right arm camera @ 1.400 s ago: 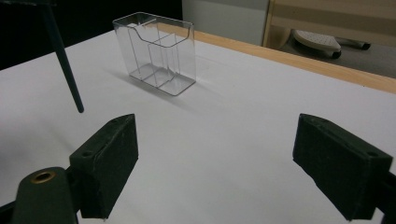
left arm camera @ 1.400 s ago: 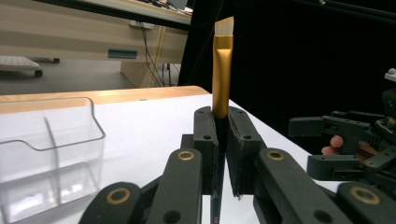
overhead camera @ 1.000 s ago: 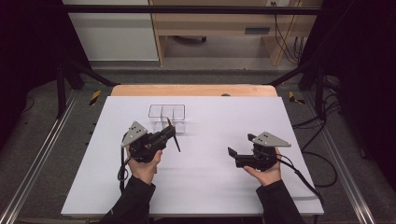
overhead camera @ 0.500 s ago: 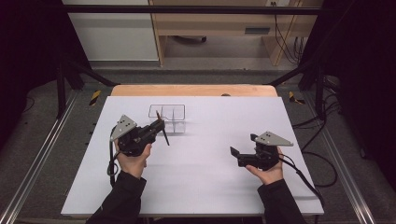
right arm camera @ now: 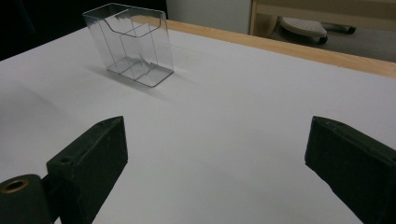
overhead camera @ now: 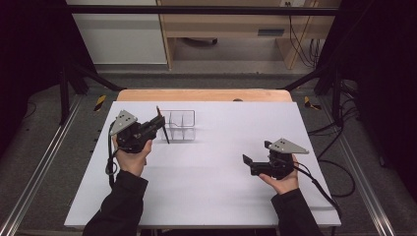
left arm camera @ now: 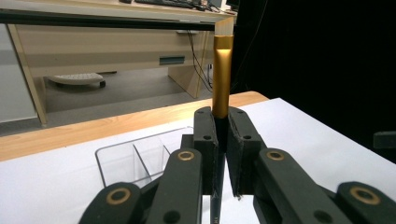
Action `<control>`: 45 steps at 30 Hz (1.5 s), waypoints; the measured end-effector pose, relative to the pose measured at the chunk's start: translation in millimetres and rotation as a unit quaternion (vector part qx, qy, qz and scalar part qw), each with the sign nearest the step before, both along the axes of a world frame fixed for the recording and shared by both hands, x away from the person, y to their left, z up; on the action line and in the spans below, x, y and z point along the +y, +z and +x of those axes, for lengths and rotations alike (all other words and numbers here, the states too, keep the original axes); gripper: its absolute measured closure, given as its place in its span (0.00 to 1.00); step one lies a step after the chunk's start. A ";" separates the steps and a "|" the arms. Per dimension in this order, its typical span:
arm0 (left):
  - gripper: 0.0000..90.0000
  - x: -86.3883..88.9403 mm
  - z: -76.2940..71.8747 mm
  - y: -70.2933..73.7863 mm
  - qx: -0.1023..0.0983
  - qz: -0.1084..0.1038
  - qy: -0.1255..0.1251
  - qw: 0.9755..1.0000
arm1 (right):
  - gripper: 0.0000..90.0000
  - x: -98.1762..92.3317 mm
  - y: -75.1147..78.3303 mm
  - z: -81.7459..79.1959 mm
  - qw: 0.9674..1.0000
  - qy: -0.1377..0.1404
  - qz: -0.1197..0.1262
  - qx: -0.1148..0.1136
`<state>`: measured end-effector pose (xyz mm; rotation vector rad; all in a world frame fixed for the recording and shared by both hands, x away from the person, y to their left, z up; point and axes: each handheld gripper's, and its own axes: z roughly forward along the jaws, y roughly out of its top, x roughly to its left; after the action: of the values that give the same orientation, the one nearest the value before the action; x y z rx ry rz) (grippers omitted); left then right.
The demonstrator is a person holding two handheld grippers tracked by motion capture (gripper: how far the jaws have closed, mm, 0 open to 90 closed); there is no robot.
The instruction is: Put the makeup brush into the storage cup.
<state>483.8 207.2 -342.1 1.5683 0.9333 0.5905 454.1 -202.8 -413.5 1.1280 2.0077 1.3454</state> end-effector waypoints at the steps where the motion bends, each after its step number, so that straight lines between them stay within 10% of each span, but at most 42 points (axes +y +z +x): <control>1: 0.92 0.0 0.0 0.0 0.000 0.000 0.000 1.000 | 0.07 0.0 0.0 0.0 1.000 -0.001 0.000 0.000; 45: 0.92 7.7 68.5 13.9 0.011 0.046 0.049 0.998 | 0.05 -1.8 0.8 0.6 1.000 -0.002 0.007 0.002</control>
<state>552.3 214.9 -328.1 1.6204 1.0174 0.6955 454.7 -204.7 -412.6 1.1408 1.9997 1.3587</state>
